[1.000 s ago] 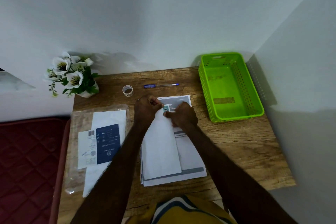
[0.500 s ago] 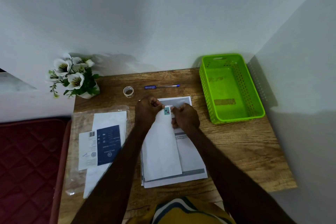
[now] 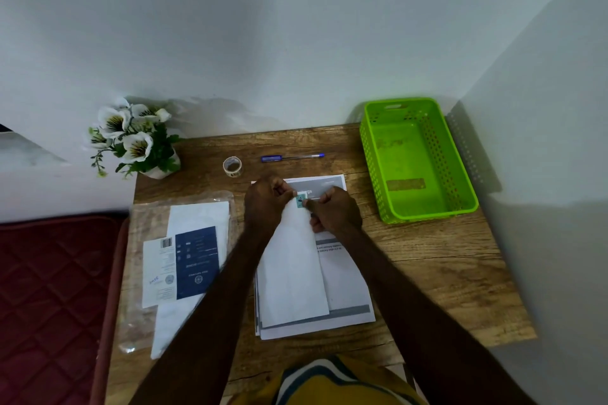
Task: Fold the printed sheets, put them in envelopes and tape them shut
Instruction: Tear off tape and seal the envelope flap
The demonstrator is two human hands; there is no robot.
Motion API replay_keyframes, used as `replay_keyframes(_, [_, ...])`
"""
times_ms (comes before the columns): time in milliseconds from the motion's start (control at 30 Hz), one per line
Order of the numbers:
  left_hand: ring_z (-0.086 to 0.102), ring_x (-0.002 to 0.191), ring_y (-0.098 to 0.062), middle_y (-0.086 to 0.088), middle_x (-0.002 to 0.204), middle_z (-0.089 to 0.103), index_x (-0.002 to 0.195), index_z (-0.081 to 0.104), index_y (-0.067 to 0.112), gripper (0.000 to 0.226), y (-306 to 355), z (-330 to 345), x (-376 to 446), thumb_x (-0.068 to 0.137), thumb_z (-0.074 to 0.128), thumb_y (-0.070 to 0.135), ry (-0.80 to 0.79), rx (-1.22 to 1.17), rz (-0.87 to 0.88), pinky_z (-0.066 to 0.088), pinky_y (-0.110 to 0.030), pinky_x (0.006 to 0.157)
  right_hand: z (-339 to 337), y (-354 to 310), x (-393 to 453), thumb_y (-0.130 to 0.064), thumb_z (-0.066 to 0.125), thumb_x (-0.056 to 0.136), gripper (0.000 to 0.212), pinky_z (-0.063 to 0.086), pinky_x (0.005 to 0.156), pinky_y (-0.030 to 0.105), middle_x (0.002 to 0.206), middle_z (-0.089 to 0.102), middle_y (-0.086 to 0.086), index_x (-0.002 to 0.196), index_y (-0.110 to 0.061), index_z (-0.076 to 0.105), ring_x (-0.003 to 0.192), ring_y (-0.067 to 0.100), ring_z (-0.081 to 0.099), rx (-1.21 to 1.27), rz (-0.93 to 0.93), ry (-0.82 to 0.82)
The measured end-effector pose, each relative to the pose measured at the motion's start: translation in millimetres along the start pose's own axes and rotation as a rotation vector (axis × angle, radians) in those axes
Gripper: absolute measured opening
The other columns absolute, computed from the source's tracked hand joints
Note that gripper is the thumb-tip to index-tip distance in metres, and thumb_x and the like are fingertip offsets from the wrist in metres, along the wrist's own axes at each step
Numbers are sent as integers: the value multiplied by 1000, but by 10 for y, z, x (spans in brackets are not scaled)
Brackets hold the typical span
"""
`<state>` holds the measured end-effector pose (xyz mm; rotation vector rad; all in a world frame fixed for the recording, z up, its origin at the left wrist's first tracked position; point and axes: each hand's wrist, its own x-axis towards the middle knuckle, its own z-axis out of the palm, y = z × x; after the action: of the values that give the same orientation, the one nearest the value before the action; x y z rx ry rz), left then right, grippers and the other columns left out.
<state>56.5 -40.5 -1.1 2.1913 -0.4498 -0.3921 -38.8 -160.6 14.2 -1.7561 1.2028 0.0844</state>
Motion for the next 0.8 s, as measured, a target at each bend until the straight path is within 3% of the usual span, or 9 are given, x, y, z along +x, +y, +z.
replay_keyframes(133, [61, 80, -8, 7, 85, 66, 85, 68, 20, 10, -17, -52, -51, 88, 76, 17, 13, 62, 53, 55, -33, 76, 25, 17, -6, -33, 85, 82, 33, 66, 66, 42, 61, 73, -1, 87, -22, 55, 46, 14, 70, -14, 1, 5])
replay_keyframes(233, [63, 94, -19, -1, 95, 68, 90, 68, 16, 8, -78, -145, -102, 89, 76, 16, 20, 121, 76, 54, -38, 84, 4, 42, 5, -24, 87, 80, 35, 66, 66, 45, 64, 74, 0, 87, -24, 53, 49, 16, 72, -1, -4, -31])
replay_keyframes(400, [61, 111, -26, -8, 114, 71, 105, 73, 11, 23, -107, -312, -121, 85, 81, 21, 72, 309, 34, 51, -45, 99, 33, 52, -25, -31, 84, 81, 33, 65, 71, 43, 68, 75, -3, 85, -26, 52, 51, 14, 72, -90, -27, 6])
replay_keyframes(667, [70, 100, -27, -12, 103, 74, 101, 73, 5, 31, -25, -401, 71, 79, 87, 22, -29, 284, -212, 56, -44, 92, 31, 42, -65, -33, 81, 84, 31, 63, 77, 46, 74, 76, 1, 88, -25, 51, 63, 21, 75, -119, -45, 14])
replay_keyframes(800, [69, 102, -27, -12, 108, 73, 108, 73, 4, 37, -33, -412, 98, 82, 85, 28, -69, 344, -238, 56, -42, 92, 31, 44, -77, -34, 82, 82, 30, 63, 80, 46, 82, 78, 4, 90, -24, 54, 76, 24, 76, -116, -47, 23])
